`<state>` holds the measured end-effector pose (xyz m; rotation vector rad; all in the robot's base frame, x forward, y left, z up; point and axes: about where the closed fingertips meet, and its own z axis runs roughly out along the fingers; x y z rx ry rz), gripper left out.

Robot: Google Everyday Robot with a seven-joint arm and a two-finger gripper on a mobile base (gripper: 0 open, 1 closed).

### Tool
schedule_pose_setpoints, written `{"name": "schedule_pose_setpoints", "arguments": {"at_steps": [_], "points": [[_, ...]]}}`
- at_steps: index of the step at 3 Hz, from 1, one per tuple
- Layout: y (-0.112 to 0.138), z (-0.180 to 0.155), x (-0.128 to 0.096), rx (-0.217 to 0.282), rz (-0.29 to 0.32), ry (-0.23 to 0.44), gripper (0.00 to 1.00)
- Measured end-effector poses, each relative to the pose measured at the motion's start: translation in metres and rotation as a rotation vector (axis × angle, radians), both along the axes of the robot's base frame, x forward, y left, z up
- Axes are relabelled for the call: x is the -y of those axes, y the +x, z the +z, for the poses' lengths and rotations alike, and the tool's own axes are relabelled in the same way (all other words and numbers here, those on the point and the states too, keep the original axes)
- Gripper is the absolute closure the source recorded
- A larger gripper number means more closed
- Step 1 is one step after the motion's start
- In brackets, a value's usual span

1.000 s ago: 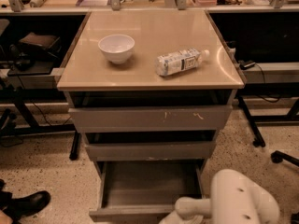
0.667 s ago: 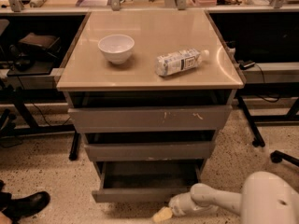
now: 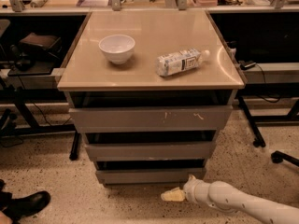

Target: Close bottom drawer

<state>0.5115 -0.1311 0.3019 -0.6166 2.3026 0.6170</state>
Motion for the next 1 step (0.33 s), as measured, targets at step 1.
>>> {"name": "schedule_pose_setpoints", "arguments": {"at_steps": [1], "points": [[-0.0006,-0.0003,-0.0007,-0.002,0.002,0.001,0.0]]}}
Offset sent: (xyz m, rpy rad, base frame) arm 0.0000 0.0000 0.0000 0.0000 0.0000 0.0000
